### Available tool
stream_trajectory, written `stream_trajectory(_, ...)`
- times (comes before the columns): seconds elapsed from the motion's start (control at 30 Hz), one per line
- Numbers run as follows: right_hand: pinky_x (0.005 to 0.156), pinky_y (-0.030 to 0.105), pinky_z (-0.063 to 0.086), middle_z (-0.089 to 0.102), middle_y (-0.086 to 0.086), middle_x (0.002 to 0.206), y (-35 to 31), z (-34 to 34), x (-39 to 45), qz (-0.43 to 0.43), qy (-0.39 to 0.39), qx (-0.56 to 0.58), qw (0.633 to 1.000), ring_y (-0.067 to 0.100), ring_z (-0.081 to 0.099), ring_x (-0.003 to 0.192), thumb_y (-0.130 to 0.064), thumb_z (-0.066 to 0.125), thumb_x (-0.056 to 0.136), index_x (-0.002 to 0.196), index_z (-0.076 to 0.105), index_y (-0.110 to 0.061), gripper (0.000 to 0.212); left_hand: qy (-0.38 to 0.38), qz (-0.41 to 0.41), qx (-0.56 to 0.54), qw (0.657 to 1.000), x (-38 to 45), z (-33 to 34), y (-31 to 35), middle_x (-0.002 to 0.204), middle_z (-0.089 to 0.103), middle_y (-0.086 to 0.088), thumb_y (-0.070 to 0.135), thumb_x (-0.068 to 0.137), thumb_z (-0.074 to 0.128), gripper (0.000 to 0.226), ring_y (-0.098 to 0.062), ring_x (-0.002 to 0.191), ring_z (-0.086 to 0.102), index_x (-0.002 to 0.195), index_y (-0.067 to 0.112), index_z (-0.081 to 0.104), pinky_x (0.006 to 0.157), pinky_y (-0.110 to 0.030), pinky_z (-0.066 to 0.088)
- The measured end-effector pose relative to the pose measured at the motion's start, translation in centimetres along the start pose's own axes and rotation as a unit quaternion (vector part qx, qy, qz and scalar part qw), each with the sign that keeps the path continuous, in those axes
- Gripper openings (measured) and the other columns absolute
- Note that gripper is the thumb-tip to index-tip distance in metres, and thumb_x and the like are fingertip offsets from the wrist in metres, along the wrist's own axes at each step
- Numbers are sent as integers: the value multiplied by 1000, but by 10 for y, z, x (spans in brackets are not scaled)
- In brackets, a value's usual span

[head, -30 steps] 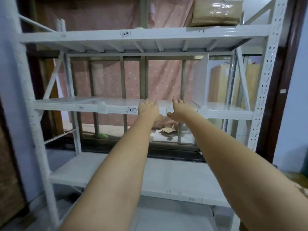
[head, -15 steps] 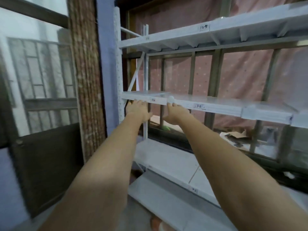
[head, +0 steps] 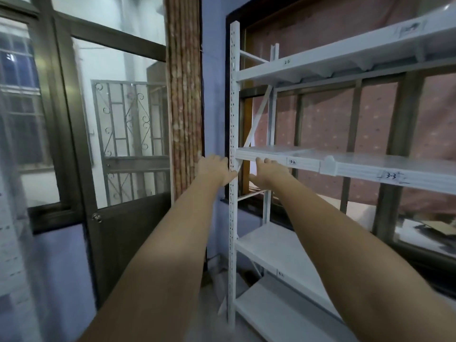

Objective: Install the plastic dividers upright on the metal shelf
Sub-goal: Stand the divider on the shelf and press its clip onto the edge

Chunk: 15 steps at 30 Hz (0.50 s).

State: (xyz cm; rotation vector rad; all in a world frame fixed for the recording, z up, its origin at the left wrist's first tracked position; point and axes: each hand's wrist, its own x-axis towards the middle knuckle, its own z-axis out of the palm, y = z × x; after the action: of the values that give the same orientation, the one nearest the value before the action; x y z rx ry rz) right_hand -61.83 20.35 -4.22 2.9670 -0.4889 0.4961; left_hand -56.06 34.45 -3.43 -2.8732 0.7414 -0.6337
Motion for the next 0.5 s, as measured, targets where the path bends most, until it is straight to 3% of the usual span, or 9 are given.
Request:
stream_trajectory(0.23,107,46,33,27,11,154,-32,30,57,11,-20,-19,1000,32,27,141,-49,37,97,153,14,-12,70,-7,21,-12,1000,46,47,-41,157,23,-10,50,99,28,68,-25,142,24,154,14,10,109,-41,28)
stream_trajectory(0.4,109,44,31,31,8,153,-38,50,93,16,-33,-50,998,30,21,144,-49,38,97,151,21,-15,66,-10,29,-24,999,83,78,-55,153,30,-10,50,98,30,65,-26,139,30,152,14,19,109,-41,31)
stream_trajectory(0.5,109,44,31,29,9,154,-39,63,122,23,-35,-51,998,30,23,143,-48,38,97,151,22,-15,65,-10,36,-31,999,110,97,-60,155,27,-9,51,98,30,68,-25,140,28,153,14,15,109,-42,31)
